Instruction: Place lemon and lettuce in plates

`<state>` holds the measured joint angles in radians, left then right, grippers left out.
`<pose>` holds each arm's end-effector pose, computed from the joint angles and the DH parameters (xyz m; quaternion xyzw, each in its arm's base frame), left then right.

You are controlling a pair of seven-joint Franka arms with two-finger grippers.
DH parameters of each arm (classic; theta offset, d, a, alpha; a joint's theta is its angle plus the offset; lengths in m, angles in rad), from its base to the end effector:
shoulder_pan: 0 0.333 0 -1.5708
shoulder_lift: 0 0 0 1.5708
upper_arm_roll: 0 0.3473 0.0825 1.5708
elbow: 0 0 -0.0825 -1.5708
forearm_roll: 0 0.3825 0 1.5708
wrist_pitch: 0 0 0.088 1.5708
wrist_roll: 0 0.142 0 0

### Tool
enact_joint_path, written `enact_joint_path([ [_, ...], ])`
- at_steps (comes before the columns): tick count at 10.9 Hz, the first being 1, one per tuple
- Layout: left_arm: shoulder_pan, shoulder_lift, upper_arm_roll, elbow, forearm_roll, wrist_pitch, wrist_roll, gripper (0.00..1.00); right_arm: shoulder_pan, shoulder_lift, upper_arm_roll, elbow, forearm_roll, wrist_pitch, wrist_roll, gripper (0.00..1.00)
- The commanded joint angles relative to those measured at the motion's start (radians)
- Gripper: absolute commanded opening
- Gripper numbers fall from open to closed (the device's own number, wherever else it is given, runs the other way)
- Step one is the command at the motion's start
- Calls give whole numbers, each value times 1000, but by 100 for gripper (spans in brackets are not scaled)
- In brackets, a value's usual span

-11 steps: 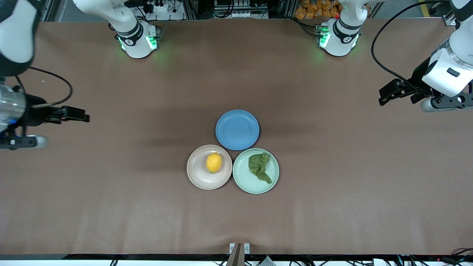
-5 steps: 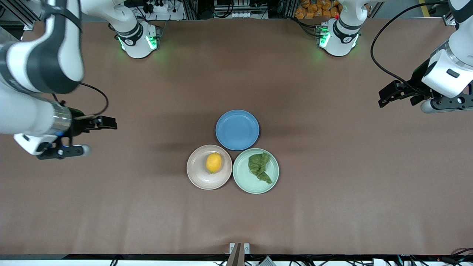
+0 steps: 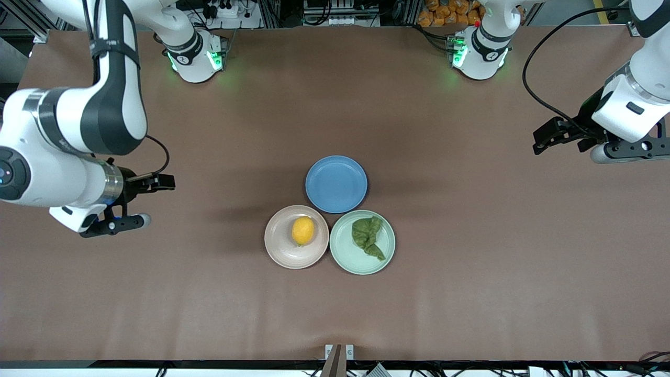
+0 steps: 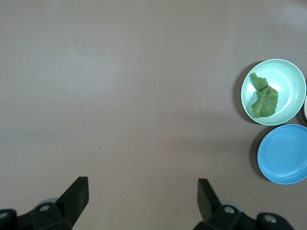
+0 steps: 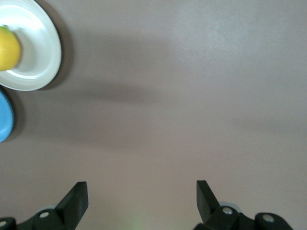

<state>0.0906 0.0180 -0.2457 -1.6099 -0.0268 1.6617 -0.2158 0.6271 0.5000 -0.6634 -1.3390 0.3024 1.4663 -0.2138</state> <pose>0.5607 -0.0901 0.6007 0.9992 0.0314 0.0140 0.0184 0.6483 0.1031 0.4603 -0.9865 -0.0929 0.1344 0.0154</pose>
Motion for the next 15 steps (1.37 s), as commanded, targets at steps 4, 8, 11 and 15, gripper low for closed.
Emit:
enact_joint_path([
  [4, 12, -21, 3, -27, -13, 18, 38, 100, -397, -90, 562, -158, -301, 146, 172, 100],
  [8, 12, -21, 6, -39, -13, 20, 53, 100, -573, -98, 682, -242, -304, 144, 174, 100],
  [11, 12, -18, 6, -39, -13, 21, 53, 100, -618, -101, 682, -261, -299, 146, 174, 100],
  [15, 12, -18, 6, -36, -13, 27, 53, 100, -681, -204, 674, -259, -293, 175, 175, 100],
])
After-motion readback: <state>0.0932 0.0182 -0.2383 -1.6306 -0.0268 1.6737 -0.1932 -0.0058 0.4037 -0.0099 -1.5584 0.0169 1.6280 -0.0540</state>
